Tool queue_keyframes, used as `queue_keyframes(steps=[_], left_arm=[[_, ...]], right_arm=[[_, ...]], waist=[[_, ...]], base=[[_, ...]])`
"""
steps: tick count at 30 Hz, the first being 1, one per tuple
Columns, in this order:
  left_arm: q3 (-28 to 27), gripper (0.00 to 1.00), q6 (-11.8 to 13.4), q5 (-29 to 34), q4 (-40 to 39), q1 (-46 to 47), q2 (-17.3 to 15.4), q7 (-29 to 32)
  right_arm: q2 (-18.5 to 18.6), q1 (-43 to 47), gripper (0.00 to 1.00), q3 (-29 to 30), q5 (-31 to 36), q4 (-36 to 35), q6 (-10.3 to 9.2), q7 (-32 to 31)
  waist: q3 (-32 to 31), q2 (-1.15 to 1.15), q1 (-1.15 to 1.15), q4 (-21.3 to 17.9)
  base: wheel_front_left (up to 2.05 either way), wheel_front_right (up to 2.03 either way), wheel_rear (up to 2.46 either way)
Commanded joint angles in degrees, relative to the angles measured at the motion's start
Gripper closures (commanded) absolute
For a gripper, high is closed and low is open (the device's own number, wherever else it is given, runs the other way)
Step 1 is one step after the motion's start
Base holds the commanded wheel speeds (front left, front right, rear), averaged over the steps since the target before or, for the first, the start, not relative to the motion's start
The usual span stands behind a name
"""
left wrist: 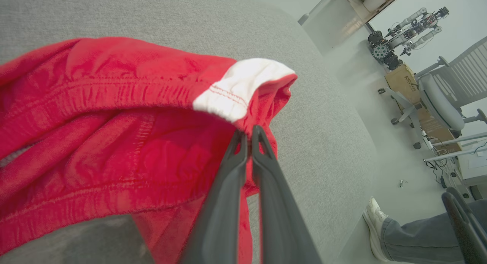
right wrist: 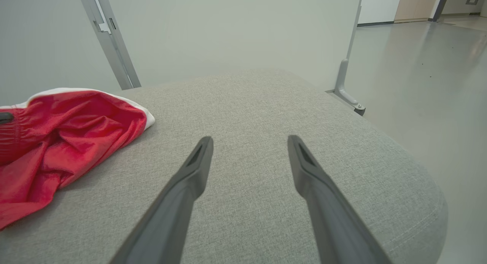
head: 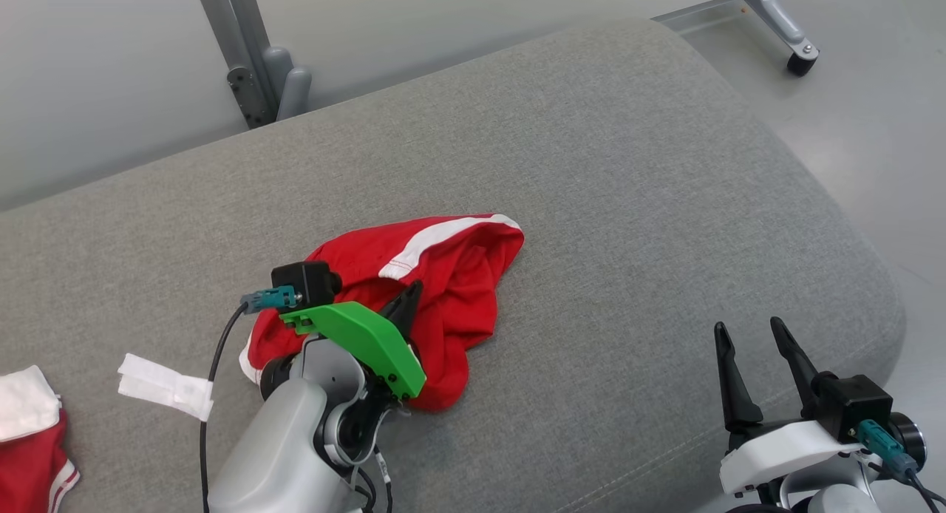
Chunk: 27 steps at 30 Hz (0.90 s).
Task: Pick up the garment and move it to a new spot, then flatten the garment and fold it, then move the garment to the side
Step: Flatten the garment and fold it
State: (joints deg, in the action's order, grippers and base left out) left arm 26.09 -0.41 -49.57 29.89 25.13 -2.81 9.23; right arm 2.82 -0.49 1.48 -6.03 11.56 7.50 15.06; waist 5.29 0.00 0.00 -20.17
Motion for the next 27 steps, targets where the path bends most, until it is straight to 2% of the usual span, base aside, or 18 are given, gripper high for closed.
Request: queue_keyframes(steps=[1, 10, 18, 27], left_arm=[[0.22, 1.0, 0.15, -0.32, 0.2, 0.99, -0.21, -0.55], [0.74, 1.0, -1.27, 0.09, -1.07, 7.61, -0.27, -2.69], [2.24, 1.0, -1.34, 2.73, -6.49, 16.79, -1.87, 1.06], [1.14, 1.0, 1.13, 2.39, -15.98, 23.68, -1.87, 4.6]], right_arm=[[0.13, -0.57, 0.0, 0.03, 0.12, 0.09, -0.02, 0.16], [0.11, 0.55, 0.0, 0.51, -1.01, -0.05, -0.02, 0.16], [0.12, 0.15, 0.0, 0.48, -3.17, 0.41, -0.02, 0.16], [0.11, 0.91, 0.0, 0.23, -5.33, 0.94, -0.02, 0.16]], waist=[[-0.29, 0.0, 0.0, -0.44], [-0.32, 0.0, 0.0, -2.09], [-0.18, 0.0, 0.0, -3.49], [-0.43, 0.0, 0.0, -4.49]], base=[[0.0, 0.0, 0.0], [0.0, 0.0, 0.0], [0.0, 0.0, 0.0], [0.0, 0.0, 0.0]])
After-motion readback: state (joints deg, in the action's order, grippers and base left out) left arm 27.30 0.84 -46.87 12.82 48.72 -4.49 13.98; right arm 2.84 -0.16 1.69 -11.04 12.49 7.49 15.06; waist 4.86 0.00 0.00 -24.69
